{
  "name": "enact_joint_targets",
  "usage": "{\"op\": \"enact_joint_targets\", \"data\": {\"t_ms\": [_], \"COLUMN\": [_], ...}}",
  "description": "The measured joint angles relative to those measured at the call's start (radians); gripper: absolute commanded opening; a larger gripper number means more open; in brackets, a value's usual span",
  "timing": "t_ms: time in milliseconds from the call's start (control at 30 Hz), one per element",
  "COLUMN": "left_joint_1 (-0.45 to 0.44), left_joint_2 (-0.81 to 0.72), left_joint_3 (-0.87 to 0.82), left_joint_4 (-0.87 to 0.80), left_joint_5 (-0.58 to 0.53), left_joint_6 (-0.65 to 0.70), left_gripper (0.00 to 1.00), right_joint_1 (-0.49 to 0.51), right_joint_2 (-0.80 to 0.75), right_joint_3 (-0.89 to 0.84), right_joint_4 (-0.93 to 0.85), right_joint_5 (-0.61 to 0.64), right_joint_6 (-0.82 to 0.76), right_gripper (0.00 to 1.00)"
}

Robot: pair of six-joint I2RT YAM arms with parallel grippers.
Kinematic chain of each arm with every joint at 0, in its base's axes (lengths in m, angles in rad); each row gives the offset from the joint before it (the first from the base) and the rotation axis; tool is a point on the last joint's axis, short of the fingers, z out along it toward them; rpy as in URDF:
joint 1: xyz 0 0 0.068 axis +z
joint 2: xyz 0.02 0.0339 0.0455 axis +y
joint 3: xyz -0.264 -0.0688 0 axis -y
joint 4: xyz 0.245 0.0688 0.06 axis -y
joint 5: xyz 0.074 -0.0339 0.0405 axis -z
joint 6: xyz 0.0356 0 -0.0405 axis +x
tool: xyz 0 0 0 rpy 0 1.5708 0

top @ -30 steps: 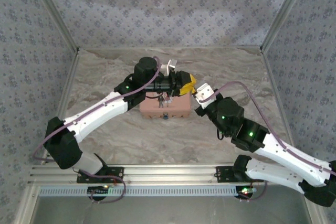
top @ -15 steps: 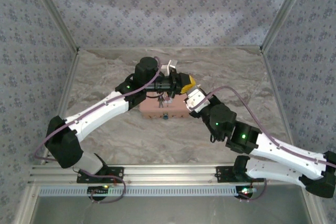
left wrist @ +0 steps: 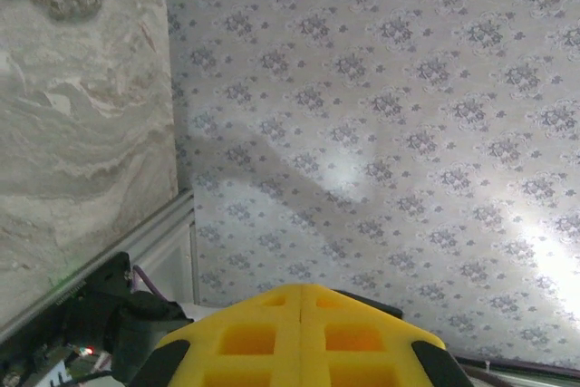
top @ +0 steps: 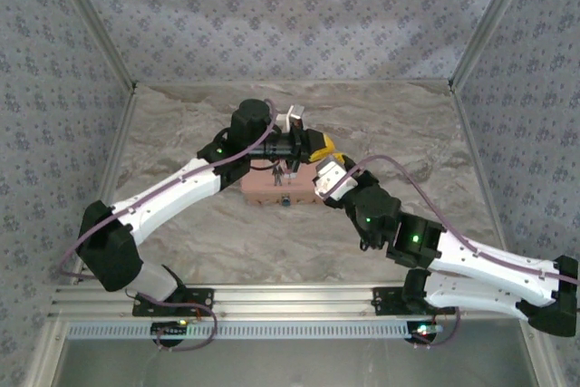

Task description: Unlock the padlock with the key

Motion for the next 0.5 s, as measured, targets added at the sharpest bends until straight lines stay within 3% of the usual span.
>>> {"op": "enact_joint_targets", "data": {"t_ms": [200, 233, 267, 500], "left_joint_1": [0.043, 0.043, 0.043, 0.043], "left_joint_2": [-0.014, -0.015, -0.015, -0.034], "left_joint_3": [0.023, 0.034, 0.048, 0.087], "left_joint_4": [-0.149, -0.185, -0.222, -0.358], "left_joint_5": [-0.069, -0.085, -0.102, -0.205], "left_joint_6": [0.154, 0.192, 0.236, 0.454], "left_gripper": [0.00, 0.00, 0.00, 0.00], "right_joint_1": [-0.030, -0.043, -0.056, -0.230], "right_joint_2": [-0.071, -0.088, -0.102, -0.171], "right_joint_3": [0.011, 0.012, 0.013, 0.030], "right_joint_4": [-0.125, -0.150, -0.171, -0.275], "right_joint_5": [-0.053, -0.072, -0.089, -0.351], "right_joint_6": [0.157, 0.201, 0.238, 0.528], "right_gripper": [0.67, 0.93, 1.00, 1.00]}}
